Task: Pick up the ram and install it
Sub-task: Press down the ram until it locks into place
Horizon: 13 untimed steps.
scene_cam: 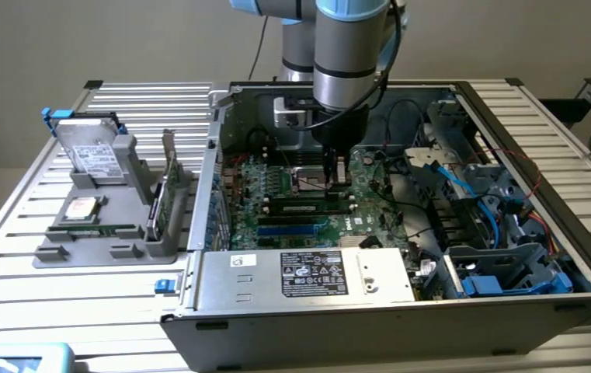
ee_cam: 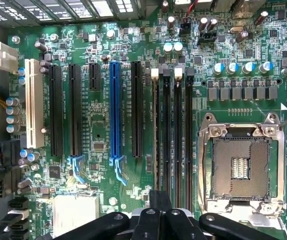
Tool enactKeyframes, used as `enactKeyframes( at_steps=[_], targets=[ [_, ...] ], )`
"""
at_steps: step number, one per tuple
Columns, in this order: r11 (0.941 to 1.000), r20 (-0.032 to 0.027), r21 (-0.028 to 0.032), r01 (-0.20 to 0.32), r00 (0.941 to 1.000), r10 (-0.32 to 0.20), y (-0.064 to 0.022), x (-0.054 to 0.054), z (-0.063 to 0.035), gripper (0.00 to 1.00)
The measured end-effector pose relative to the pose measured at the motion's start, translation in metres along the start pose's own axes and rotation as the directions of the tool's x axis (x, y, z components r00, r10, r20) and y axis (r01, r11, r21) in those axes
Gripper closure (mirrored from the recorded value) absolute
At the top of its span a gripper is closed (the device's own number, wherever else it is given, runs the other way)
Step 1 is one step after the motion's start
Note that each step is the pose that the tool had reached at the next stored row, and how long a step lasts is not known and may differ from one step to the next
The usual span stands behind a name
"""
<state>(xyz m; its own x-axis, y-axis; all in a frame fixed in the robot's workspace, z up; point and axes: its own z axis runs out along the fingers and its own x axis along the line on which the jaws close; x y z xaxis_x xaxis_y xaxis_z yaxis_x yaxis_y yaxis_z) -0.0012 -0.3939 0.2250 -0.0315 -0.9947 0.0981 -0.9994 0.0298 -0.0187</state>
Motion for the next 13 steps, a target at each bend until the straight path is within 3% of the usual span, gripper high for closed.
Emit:
enactKeyframes(
  at_steps=[4,13],
  targets=[
    [1.0000,0.0061,-0.0003,0.000,1.0000,0.000,0.0040,0.001,-0.0095,0.89],
    [1.0000,0.0083,0.0018,-0.001,1.0000,0.001,0.0334,0.002,-0.0135,0.89]
  ],
)
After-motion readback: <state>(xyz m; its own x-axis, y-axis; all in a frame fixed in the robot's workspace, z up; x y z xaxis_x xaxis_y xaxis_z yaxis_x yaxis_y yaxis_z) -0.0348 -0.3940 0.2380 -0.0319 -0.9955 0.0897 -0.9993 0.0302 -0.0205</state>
